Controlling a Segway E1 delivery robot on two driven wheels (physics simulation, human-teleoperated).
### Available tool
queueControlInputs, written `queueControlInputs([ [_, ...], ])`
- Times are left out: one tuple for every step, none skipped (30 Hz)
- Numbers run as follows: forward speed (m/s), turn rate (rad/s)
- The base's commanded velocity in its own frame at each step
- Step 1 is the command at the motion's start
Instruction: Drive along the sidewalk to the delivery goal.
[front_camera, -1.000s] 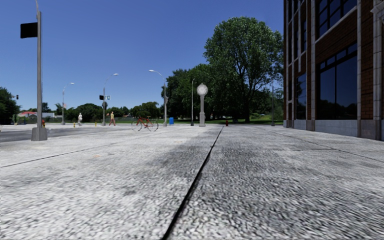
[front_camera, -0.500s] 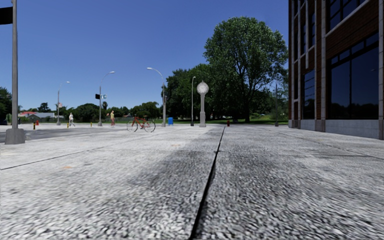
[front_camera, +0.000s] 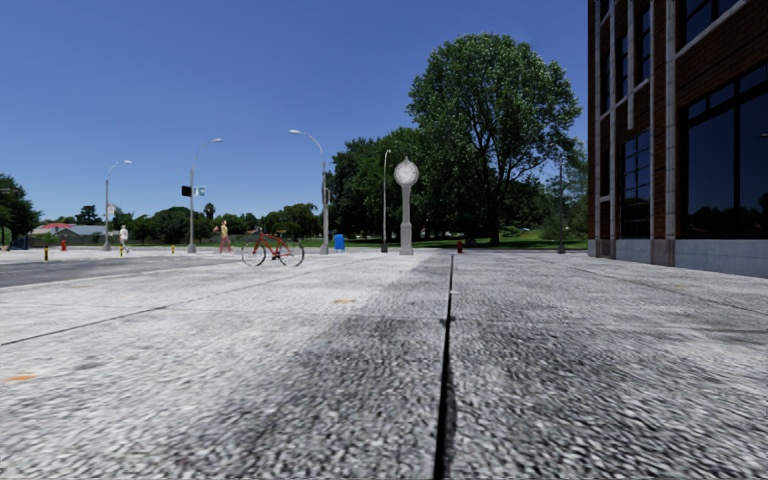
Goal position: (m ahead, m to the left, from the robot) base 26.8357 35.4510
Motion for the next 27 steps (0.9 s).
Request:
queueControlInputs([
  [2.0,0.0],
  [2.0,0.0],
  [2.0,0.0],
  [2.0,0.0],
  [2.0,0.0],
  [2.0,0.0],
  [2.0,0.0],
  [2.0,0.0],
  [2.0,0.0],
  [2.0,0.0],
  [2.0,0.0],
  [2.0,0.0],
  [2.0,0.0],
  [2.0,0.0],
  [2.0,0.0],
  [2.0,0.0],
  [2.0,0.0],
  [2.0,0.0],
  [2.0,0.0],
  [2.0,0.0],
  [2.0,0.0],
  [2.0,0.0],
  [2.0,0.0],
  [2.0,0.0],
  [2.0,0.0],
  [2.0,0.0],
  [2.0,0.0],
])
